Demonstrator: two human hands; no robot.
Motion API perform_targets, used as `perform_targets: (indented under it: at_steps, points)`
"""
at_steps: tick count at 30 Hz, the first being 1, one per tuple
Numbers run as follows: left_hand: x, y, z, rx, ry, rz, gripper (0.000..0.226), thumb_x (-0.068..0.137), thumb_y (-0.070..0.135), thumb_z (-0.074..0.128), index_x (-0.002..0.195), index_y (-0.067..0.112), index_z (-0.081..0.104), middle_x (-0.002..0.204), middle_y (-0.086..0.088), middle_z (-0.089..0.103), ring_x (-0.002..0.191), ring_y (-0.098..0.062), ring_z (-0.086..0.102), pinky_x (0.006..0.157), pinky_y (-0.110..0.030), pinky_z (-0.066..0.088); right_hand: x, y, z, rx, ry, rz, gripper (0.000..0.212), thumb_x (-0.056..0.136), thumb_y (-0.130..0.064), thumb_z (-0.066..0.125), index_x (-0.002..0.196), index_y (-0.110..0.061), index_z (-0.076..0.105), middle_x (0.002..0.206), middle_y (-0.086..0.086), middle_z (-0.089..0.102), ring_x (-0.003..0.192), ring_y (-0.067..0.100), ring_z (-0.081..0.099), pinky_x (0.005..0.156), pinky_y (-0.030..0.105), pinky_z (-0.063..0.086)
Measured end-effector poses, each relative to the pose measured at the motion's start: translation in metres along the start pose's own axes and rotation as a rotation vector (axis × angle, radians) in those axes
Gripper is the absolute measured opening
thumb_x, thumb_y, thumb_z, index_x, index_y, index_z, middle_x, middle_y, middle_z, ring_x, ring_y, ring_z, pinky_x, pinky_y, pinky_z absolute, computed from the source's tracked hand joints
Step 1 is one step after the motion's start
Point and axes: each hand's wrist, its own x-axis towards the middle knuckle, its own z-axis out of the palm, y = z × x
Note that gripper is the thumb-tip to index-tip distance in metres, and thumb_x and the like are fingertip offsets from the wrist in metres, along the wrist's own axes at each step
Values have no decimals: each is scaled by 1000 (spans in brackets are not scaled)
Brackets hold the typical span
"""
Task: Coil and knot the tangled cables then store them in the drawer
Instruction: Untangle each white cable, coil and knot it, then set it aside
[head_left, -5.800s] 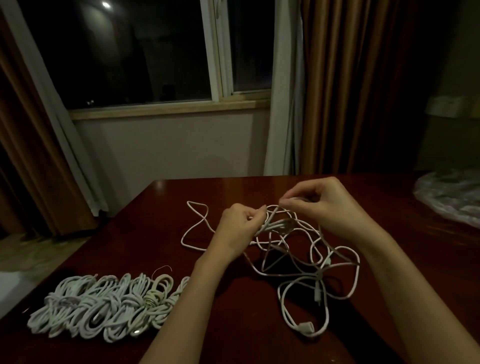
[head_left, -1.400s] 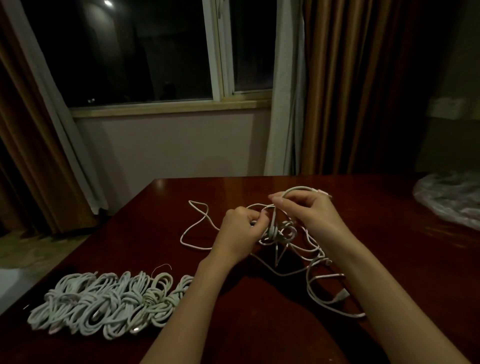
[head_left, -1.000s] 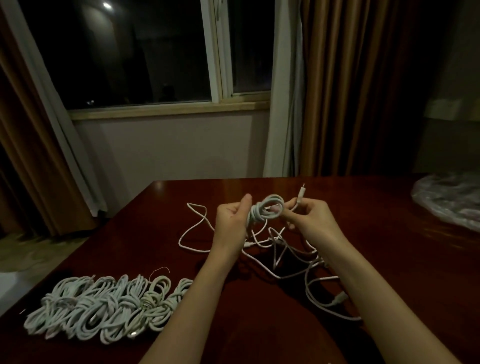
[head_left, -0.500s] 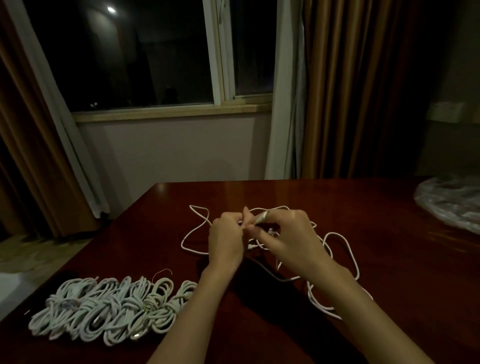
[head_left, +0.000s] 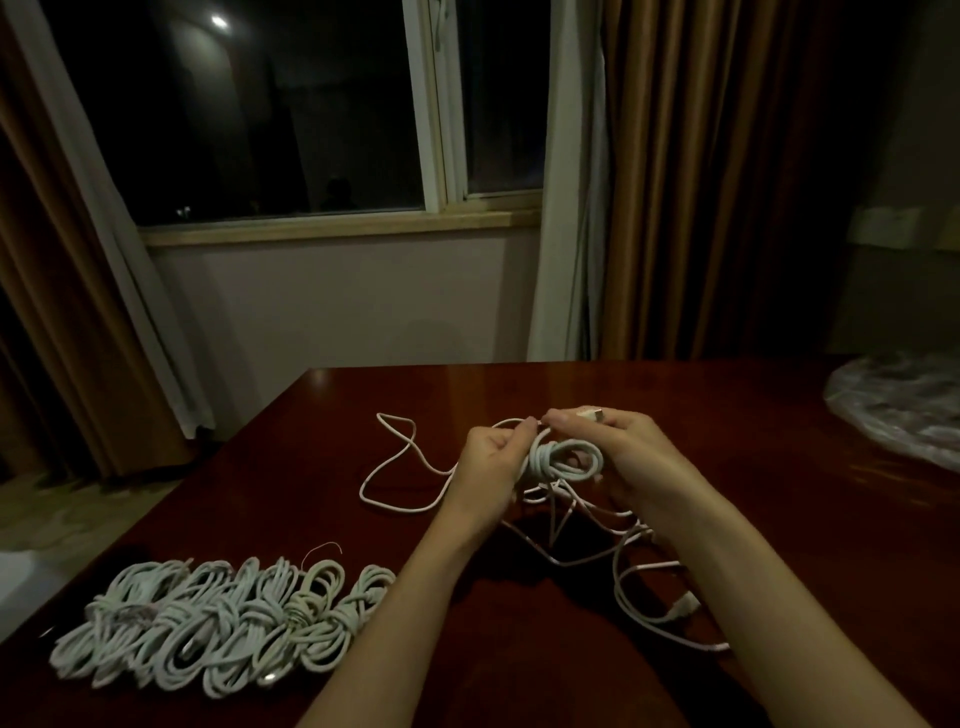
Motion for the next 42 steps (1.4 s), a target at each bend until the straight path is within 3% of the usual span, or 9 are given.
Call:
perform_targets:
  at_steps: [6,10,12,15,22,27,31,36,42]
  points:
    - [-1,4,2,-186,106,-162,42,101,24,44,69,10,67,58,0,61,50,-9,55,49,-17,41,6,10,2,214,-57,51,19,85,-13,63,96,-1,71,88,8,67,63,9,67,52,17,50]
    - [1,6,3,-295,221,-259,51,101,23,45,55,18,66,51,1,55,45,-10,49,47,-21,37,8,19,6,88,-38,-6,17,92,-8,59,103,-2,70,82,6,69,66,9,64,69,24,52]
    - [1,5,1,-282,290,-285,53,101,22,45,53,19,65,49,1,50,42,-9,43,44,-21,33,6,20,11,-73,6,-90,14,91,-12,61,99,-7,72,83,6,71,69,11,66,73,28,52]
    - [2,5,0,-231,342,-294,41,100,18,43,64,11,59,50,1,46,39,-6,40,39,-17,33,3,19,14,-245,33,-208,13,91,-12,63,96,-9,74,79,4,72,65,5,66,60,19,49]
    - [1,1,-5,2,449,-168,49,102,20,39,55,13,47,39,9,37,35,-3,32,41,-21,30,-1,21,24,-278,-16,-315,11,87,-16,68,94,-23,74,79,-11,74,73,-1,67,60,14,49]
    - [-1,3,4,25,252,0,42,104,33,34,79,15,63,64,7,62,59,-1,58,58,-17,45,2,20,14,-326,103,-359,11,87,-23,68,88,-17,77,80,-1,75,80,12,70,72,25,55]
    - [-2,9,2,-148,-30,-33,27,92,37,47,93,18,66,81,8,69,76,-4,64,62,-18,47,2,19,6,-323,171,-374,11,83,-26,71,77,-18,76,67,-2,72,73,16,70,67,25,53]
    - [-2,11,0,-264,-44,-147,21,97,29,48,96,20,68,91,4,73,85,-8,65,68,-23,45,3,19,8,-212,201,-361,10,79,-22,75,81,-13,73,63,-6,69,55,-3,62,54,9,46]
    - [-2,13,-4,-425,-62,-183,31,95,29,48,113,13,68,110,-3,71,90,-5,63,69,-17,48,6,18,2,-6,72,-247,13,89,-17,64,97,-14,73,95,0,75,92,7,69,71,16,52]
